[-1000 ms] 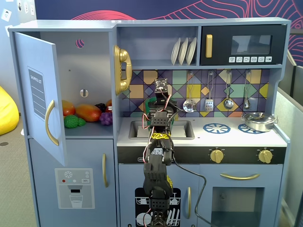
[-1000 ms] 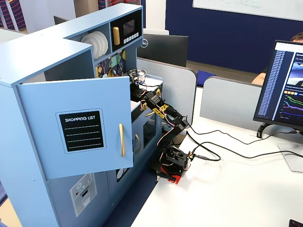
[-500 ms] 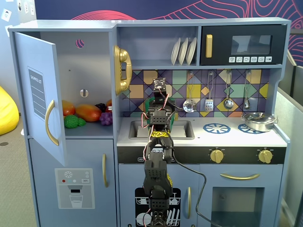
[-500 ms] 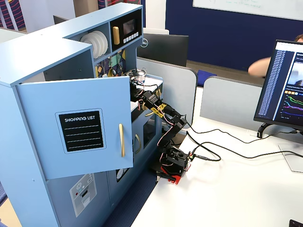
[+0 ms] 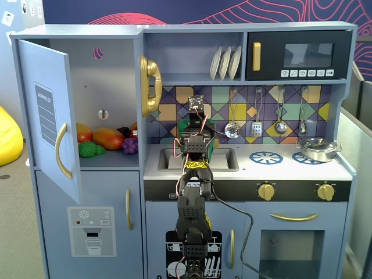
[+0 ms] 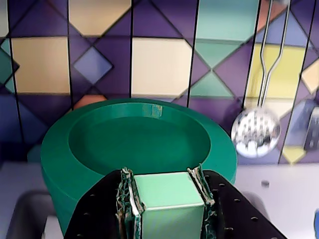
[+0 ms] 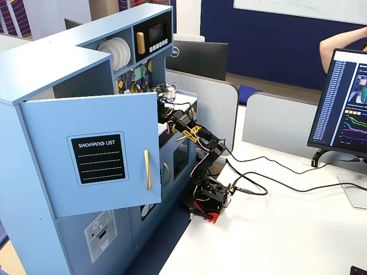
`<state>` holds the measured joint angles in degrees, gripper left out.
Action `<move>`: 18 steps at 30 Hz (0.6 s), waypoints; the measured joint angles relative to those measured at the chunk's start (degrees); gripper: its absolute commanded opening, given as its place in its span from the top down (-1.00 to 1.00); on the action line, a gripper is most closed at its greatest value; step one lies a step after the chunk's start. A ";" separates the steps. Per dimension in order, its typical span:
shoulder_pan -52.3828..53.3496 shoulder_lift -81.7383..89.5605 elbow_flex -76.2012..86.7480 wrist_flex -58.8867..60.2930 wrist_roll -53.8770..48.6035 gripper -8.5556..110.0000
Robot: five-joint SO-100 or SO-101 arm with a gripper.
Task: Take off the lid from the green recipient and place it on the counter
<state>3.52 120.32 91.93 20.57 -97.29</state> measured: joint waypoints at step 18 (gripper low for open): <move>27.25 0.53 5.54 -9.93 0.44 0.86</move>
<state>30.76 120.85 97.47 10.63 -96.86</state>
